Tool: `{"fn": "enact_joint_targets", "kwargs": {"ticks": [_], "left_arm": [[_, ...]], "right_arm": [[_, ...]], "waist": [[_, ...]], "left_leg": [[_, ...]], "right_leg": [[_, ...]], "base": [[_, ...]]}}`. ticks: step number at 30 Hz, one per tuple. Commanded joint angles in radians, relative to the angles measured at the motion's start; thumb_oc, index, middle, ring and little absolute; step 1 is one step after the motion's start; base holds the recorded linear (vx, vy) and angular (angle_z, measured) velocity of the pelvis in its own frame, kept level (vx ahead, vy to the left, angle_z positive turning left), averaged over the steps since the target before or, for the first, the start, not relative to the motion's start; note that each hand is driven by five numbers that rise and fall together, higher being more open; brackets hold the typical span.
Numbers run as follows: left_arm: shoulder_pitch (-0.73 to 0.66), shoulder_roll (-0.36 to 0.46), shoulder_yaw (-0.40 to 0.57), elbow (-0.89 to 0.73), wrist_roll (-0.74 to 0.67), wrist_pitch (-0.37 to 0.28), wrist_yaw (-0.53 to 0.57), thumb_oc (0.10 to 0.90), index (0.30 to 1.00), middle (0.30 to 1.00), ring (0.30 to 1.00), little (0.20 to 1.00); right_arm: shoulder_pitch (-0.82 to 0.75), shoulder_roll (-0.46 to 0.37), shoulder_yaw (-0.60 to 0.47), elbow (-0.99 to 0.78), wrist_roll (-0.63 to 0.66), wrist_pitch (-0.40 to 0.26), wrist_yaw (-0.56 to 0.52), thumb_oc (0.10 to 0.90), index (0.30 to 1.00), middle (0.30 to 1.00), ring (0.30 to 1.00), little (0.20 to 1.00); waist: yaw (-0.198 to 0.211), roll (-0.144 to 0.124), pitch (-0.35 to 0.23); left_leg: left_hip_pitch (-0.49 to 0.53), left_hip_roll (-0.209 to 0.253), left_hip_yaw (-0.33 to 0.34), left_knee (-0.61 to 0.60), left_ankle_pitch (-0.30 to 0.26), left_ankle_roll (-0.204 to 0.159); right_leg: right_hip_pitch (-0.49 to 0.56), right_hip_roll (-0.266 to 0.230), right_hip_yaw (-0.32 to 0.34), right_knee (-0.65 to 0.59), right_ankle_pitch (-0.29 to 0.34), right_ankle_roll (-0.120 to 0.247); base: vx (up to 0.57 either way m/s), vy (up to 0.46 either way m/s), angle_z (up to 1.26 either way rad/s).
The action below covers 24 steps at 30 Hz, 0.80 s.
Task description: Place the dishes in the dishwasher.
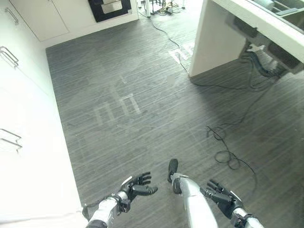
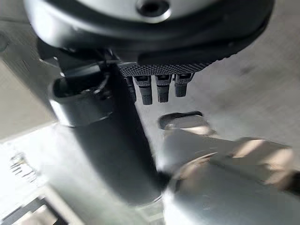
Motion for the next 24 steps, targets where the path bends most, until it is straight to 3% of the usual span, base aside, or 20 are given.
{"fn": "enact_joint_targets", "kwargs": {"ticks": [1,2,3,5,6,8,10,11,12,14,15,17,19,21,24], "left_arm": [[-0.033,0.041,0.006,-0.102,0.012,-0.076,-0.046,0.800,0.900,0.900,0.900,0.900],[-0.021,0.030,0.009,-0.095,0.015,-0.070,-0.036,0.800,0.900,0.900,0.900,0.900],[-0.007,0.024,0.011,-0.098,0.008,-0.077,-0.043,0.800,0.900,0.900,0.900,0.900],[-0.001,0.021,0.014,-0.110,0.013,-0.074,-0.044,0.800,0.900,0.900,0.900,0.900],[0.011,0.017,0.022,-0.126,0.019,-0.073,-0.043,0.800,0.900,0.900,0.900,0.900],[0.013,0.025,0.031,-0.142,0.030,-0.058,-0.066,0.800,0.900,0.900,0.900,0.900],[0.010,0.031,0.029,-0.150,0.038,-0.055,-0.081,0.800,0.900,0.900,0.900,0.900],[0.007,0.035,0.024,-0.153,0.034,-0.057,-0.079,0.800,0.900,0.900,0.900,0.900],[0.017,0.035,0.024,-0.135,0.029,-0.077,-0.066,0.800,0.900,0.900,0.900,0.900],[0.035,0.030,0.029,-0.131,0.035,-0.085,-0.057,0.800,0.900,0.900,0.900,0.900],[0.045,0.026,0.037,-0.131,0.051,-0.087,-0.063,0.800,0.900,0.900,0.900,0.900],[0.055,0.038,0.046,-0.122,0.070,-0.102,-0.054,0.800,0.900,0.900,0.900,0.900],[0.045,0.049,0.039,-0.129,0.062,-0.088,-0.044,0.800,0.900,0.900,0.900,0.900],[0.028,0.068,0.024,-0.130,0.072,-0.067,-0.041,0.800,0.900,0.900,0.900,0.900],[0.018,0.102,0.014,-0.128,0.067,-0.056,-0.046,0.800,0.900,0.900,0.900,0.900]], "right_arm": [[-0.060,-0.034,0.044,-0.045,0.028,-0.053,0.003,0.800,0.900,0.900,0.900,0.900],[-0.074,-0.042,0.063,-0.046,0.023,-0.052,-0.004,0.800,0.900,0.900,0.900,0.900],[-0.082,-0.068,0.079,-0.069,0.007,-0.053,0.002,0.800,0.900,0.900,0.900,0.900],[-0.081,-0.080,0.081,-0.083,0.006,-0.052,-0.002,0.800,0.900,0.900,0.900,0.900],[-0.078,-0.101,0.078,-0.104,-0.004,-0.047,-0.013,0.800,0.900,0.900,0.900,0.900],[-0.080,-0.123,0.070,-0.107,0.001,-0.044,-0.014,0.800,0.900,0.900,0.900,0.900],[-0.082,-0.131,0.067,-0.107,0.007,-0.048,-0.009,0.800,0.900,0.900,0.900,0.900],[-0.094,-0.128,0.075,-0.102,0.002,-0.054,-0.008,0.800,0.900,0.900,0.900,0.900],[-0.108,-0.112,0.096,-0.091,-0.002,-0.046,-0.026,0.800,0.900,0.900,0.900,0.900],[-0.112,-0.098,0.122,-0.077,0.001,-0.046,-0.047,0.800,0.900,0.900,0.900,0.900],[-0.111,-0.093,0.130,-0.072,0.001,-0.046,-0.056,0.800,0.900,0.900,0.900,0.900],[-0.127,-0.078,0.140,-0.050,0.015,-0.037,-0.071,0.800,0.900,0.900,0.900,0.900],[-0.130,-0.068,0.138,-0.037,0.016,-0.029,-0.072,0.800,0.900,0.900,0.900,0.900],[-0.127,-0.056,0.133,-0.020,0.004,-0.033,-0.066,0.800,0.900,0.900,0.900,0.900],[-0.122,-0.036,0.142,-0.019,-0.012,-0.049,-0.064,0.800,0.900,0.900,0.900,0.900]], "waist": [[-0.009,0.000,-0.029],[-0.004,0.018,-0.050],[0.013,0.025,-0.069],[0.021,0.018,-0.069],[0.037,-0.004,-0.059],[0.052,-0.020,-0.035],[0.064,-0.019,-0.014],[0.085,-0.024,0.004],[0.105,-0.017,0.006],[0.143,0.016,0.016],[0.158,0.020,0.018],[0.153,0.021,-0.007],[0.142,0.039,-0.017],[0.125,0.057,-0.022],[0.104,0.078,-0.011]], "left_leg": [[-0.209,0.179,-0.053,0.009,-0.156,0.137],[-0.138,0.207,-0.065,0.009,-0.069,0.083],[-0.114,0.240,-0.067,0.069,0.162,-0.003],[-0.171,0.248,-0.080,0.206,0.225,-0.019],[-0.321,0.252,-0.101,0.480,0.259,-0.022],[-0.503,0.308,-0.081,0.688,0.250,-0.002],[-0.593,0.314,-0.077,0.697,0.235,0.020],[-0.605,0.276,-0.051,0.504,0.189,0.057],[-0.558,0.244,-0.042,0.074,0.202,0.071],[-0.648,0.224,-0.179,0.009,0.228,0.048],[-0.682,0.212,-0.203,0.009,0.256,0.041],[-0.639,0.199,-0.165,0.009,0.175,0.086],[-0.583,0.200,-0.187,0.009,0.127,0.110],[-0.538,0.206,-0.186,0.009,0.102,0.127],[-0.477,0.215,-0.153,0.009,0.051,0.164]], "right_leg": [[0.145,-0.101,0.207,-0.033,0.221,0.415],[0.189,-0.067,0.192,-0.033,0.189,0.378],[0.233,-0.042,0.175,-0.033,0.134,0.334],[0.254,-0.037,0.188,-0.033,0.112,0.316],[0.300,-0.035,0.213,-0.033,0.077,0.289],[0.365,-0.024,0.226,-0.033,0.035,0.257],[0.403,-0.011,0.238,-0.033,0.022,0.253],[0.433,-0.007,0.269,-0.033,0.006,0.267],[0.462,0.015,0.312,-0.033,-0.016,0.292],[0.506,0.070,0.374,-0.033,-0.032,0.300],[0.521,0.080,0.400,-0.033,-0.032,0.297],[0.550,0.069,0.403,-0.033,-0.069,0.316],[0.567,0.068,0.379,-0.033,-0.065,0.325],[0.589,0.068,0.338,-0.033,0.010,0.333],[0.478,0.051,0.265,0.200,0.091,0.362]], "base": [[0.81,-0.326,0.13],[0.83,-0.371,0.10],[0.78,-0.370,0.08],[0.39,-0.220,-0.44],[0.38,-0.224,-0.48],[0.41,-0.209,-0.13],[0.36,-0.042,-0.52],[0.72,0.212,-1.12],[0.88,0.294,-1.17],[0.68,0.243,-1.41],[0.48,0.206,-1.34],[0.51,0.254,-1.62],[0.42,0.168,-1.16],[0.34,0.103,-0.86],[0.23,0.100,-0.53]]}}
